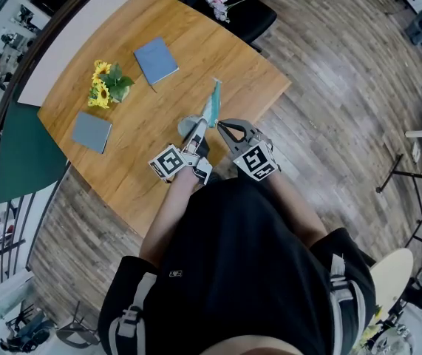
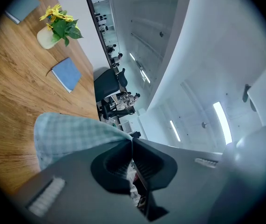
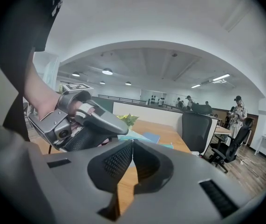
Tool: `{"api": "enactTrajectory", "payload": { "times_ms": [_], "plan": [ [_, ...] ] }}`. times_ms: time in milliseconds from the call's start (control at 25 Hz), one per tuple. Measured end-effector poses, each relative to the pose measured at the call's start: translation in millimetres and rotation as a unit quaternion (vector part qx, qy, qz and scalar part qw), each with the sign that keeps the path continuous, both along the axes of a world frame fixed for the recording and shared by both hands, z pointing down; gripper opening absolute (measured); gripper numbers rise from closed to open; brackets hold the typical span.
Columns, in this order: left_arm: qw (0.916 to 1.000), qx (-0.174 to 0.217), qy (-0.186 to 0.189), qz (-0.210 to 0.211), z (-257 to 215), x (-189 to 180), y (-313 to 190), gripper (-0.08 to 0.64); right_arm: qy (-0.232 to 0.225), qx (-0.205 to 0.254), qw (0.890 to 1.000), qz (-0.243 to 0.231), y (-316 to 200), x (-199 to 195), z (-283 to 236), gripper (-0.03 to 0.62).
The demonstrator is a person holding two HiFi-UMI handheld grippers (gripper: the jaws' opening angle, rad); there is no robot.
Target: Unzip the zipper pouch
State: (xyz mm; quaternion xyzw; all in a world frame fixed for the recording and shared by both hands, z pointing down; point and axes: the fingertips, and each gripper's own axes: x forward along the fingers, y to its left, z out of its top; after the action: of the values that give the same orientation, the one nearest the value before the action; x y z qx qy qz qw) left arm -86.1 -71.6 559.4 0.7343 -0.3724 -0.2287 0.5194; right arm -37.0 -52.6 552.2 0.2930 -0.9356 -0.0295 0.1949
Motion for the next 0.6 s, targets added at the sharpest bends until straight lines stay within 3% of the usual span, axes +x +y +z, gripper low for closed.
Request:
{"api": "enactTrajectory", "payload": {
  "times_ms": [120, 400, 600],
  "plan": [
    [0.9996, 0.002, -0.027, 0.008, 4.0, 0.1, 3.6, 0.003, -0.002, -0.006, 1.0, 0.001, 0.9, -1.3, 0.8, 0.006],
    [0.9991, 0.006, -0.035, 0.024, 5.3, 5.5, 7.1, 0.003, 0.005, -0.025, 0.999, 0.021, -0.3, 2.8, 8.3, 0.006],
    [0.9982, 0.008, -0.051, 0.031, 8.7, 6.5, 9.3, 0.003, -0.016, -0.045, 0.998, 0.028, 0.2, 0.3, 11.7, 0.006]
  ]
}}
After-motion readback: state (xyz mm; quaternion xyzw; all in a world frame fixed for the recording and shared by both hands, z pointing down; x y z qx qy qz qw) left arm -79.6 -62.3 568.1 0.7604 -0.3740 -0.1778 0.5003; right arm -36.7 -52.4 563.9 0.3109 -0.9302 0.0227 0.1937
